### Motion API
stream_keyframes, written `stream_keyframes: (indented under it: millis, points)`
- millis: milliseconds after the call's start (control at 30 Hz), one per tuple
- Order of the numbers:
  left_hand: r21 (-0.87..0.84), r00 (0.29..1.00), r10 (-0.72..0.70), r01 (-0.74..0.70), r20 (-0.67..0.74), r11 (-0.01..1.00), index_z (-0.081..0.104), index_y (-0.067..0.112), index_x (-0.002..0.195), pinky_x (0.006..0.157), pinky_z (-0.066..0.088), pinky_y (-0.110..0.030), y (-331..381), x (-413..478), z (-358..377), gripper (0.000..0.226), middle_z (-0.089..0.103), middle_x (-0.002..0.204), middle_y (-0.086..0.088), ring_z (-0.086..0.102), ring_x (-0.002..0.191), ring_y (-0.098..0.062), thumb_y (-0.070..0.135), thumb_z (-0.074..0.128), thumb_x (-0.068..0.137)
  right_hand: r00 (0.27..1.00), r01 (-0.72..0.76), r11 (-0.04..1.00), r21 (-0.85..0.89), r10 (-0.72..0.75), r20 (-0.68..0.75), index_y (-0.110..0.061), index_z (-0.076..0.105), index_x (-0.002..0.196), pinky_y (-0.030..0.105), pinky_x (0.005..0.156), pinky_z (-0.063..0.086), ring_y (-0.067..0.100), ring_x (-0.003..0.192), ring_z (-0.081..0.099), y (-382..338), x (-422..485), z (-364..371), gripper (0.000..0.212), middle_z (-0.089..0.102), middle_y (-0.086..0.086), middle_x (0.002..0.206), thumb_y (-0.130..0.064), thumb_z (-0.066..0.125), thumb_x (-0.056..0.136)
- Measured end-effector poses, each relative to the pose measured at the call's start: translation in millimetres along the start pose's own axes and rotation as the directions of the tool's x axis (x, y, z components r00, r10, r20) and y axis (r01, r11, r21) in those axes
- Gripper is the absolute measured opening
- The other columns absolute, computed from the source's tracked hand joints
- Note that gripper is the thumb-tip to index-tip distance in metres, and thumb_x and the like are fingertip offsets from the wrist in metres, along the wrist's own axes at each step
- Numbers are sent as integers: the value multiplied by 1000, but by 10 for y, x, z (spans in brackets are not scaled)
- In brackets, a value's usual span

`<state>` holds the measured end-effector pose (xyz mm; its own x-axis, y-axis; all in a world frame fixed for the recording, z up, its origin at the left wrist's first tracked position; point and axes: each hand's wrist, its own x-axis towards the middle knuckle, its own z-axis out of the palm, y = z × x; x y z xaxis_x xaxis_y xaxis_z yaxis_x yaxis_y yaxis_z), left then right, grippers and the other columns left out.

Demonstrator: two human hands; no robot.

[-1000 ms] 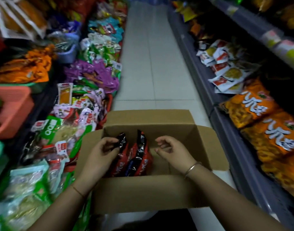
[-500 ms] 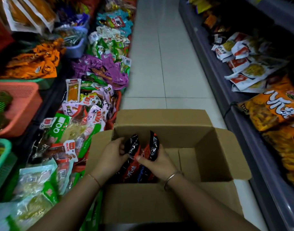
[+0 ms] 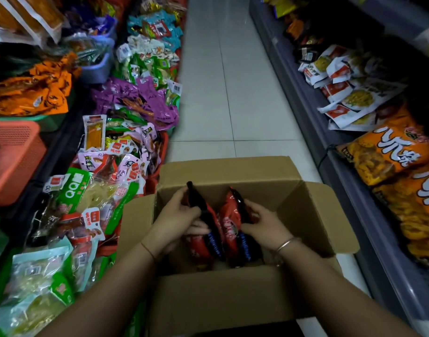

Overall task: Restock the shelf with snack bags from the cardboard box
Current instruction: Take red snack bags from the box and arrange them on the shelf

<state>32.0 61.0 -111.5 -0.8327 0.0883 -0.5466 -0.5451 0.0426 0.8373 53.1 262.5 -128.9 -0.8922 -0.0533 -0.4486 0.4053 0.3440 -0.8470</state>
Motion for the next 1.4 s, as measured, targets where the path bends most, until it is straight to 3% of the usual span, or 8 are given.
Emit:
stream_keyframes:
  millis: [233, 367, 533, 767, 933, 1100, 1233, 1400]
  points:
    - [-231, 990, -141, 142, 20, 962, 16, 21, 150, 86, 58, -39, -289, 136, 280, 81, 67, 101, -22, 69, 93, -30, -7, 58, 87, 997, -29, 969, -246, 46, 61, -19, 52, 132, 21, 100, 39, 14, 125, 49, 157, 42, -561, 53, 51, -4, 136, 4, 54, 85]
    - [239, 1000, 8, -5, -12, 971, 34, 13, 145, 97, 52, -41, -344, 207, 143, 78, 57, 115, -12, 61, 103, -26, -2, 70, 77, 1000, 10, 912, -411, -17, -15, -24, 39, 141, 17, 107, 22, 15, 140, 31, 326, 61, -683, 55, 33, 0, 152, -10, 54, 90]
    - [581, 984, 64, -149, 165, 800, 24, 16, 150, 116, 31, -38, -301, 470, -20, 100, 28, 152, -6, 33, 139, -25, 19, 83, 69, 989, -114, 920, -376, 71, -127, -21, 38, 141, 33, 99, 46, 20, 116, 56, 382, 21, -858, 85, 56, 2, 132, -32, 80, 68]
    - [545, 937, -21, -184, 348, 818, 26, 20, 142, 105, 46, -42, -461, 748, 10, 104, 50, 140, -6, 52, 124, -22, 25, 88, 59, 981, -134, 896, -423, 60, -183, -18, 48, 122, 26, 81, 44, 16, 96, 58, 524, -40, -817, 75, 60, -2, 106, -21, 87, 57]
    - [538, 937, 95, -273, 335, 797, 33, 16, 135, 78, 50, -11, -457, 741, 51, 85, 57, 126, -1, 58, 109, -13, 14, 84, 67, 974, -110, 939, -325, 36, -226, -19, 59, 96, 31, 77, 53, 17, 85, 65, 500, -64, -842, 43, 71, 4, 101, -16, 84, 61]
    - [323, 945, 183, -268, 270, 908, 34, 27, 127, 64, 56, -13, -250, 468, 32, 74, 56, 110, 10, 61, 92, -3, 9, 79, 71, 953, -36, 992, -121, -2, -304, -17, 58, 110, 7, 58, 49, 2, 81, 61, 317, -276, -988, 54, 68, -3, 98, -11, 84, 63]
    - [176, 943, 292, -318, 159, 932, 40, 25, 128, 69, 59, -17, 37, 209, 73, 78, 62, 114, 9, 66, 102, -11, 23, 80, 62, 954, 37, 987, 155, 12, -301, -17, 54, 100, 16, 57, 55, 14, 79, 67, 40, -538, -1276, 46, 67, 1, 97, -2, 80, 66]
    - [156, 881, 465, -472, 85, 867, 47, 20, 117, 57, 53, -8, 530, -106, 377, 53, 63, 101, 13, 68, 75, 12, 17, 76, 72, 956, 93, 968, 233, -21, -294, -14, 61, 111, 38, 81, 59, 23, 92, 72, -168, -933, -1722, 49, 75, 7, 102, -13, 80, 67]
